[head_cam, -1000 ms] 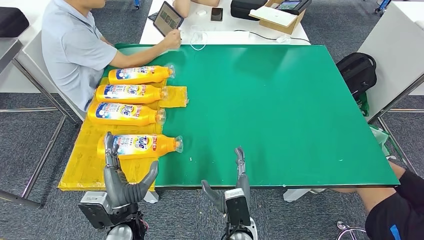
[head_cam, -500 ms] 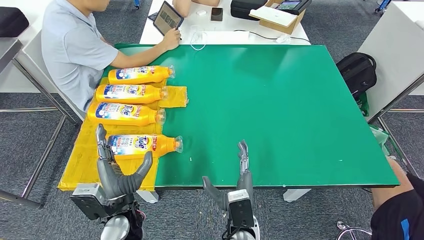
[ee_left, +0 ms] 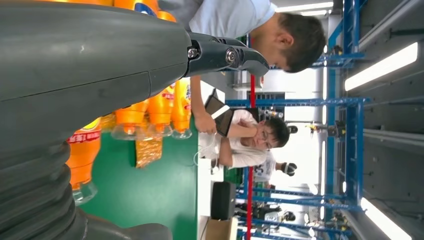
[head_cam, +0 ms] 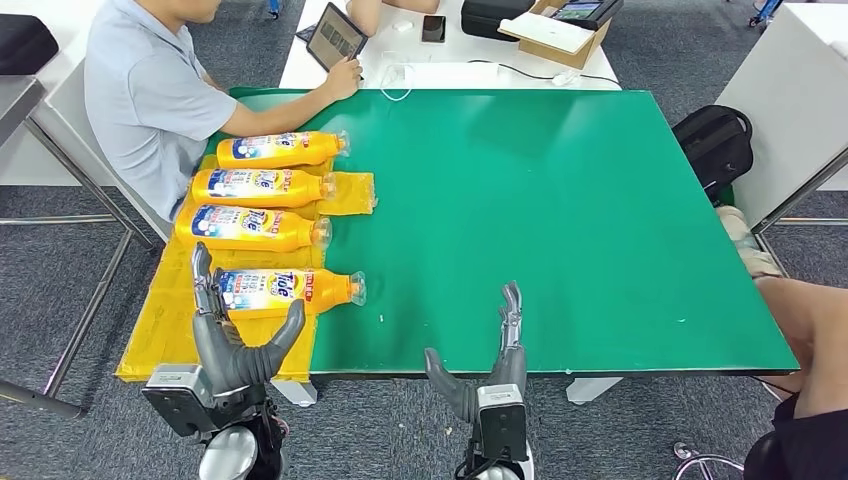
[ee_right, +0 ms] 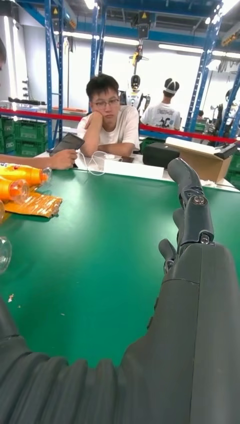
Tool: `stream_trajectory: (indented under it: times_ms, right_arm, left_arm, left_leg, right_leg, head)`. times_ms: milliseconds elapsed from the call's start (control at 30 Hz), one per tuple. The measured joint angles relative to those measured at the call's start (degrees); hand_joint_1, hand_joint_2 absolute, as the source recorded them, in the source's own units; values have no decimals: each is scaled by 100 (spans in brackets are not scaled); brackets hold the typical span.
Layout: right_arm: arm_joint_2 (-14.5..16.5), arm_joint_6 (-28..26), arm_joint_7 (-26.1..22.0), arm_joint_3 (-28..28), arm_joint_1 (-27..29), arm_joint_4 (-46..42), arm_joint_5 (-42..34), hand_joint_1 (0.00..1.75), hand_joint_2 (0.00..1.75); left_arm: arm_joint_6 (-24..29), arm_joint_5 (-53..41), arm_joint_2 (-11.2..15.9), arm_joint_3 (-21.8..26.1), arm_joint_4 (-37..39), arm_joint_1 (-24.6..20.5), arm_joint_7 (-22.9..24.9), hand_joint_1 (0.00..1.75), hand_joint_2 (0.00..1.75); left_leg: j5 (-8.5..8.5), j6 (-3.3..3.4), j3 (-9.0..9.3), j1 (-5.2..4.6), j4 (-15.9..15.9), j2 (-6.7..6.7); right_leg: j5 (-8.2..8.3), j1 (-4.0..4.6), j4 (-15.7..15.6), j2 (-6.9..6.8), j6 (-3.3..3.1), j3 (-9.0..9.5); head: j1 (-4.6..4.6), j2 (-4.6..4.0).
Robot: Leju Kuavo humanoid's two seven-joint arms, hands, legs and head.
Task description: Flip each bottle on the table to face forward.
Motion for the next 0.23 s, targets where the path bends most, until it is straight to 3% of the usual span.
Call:
stream_trajectory:
  times_ms: [233]
  right_arm:
    - [-17,92,0,-52,100,-260,-1,0,175]
  left_arm:
    - [167,21,-25,54,12,-179,-9,0,175]
  left_leg:
    - [0,0,0,0,0,0]
  right_leg:
    - [0,0,0,0,0,0]
  head:
    - [-1,0]
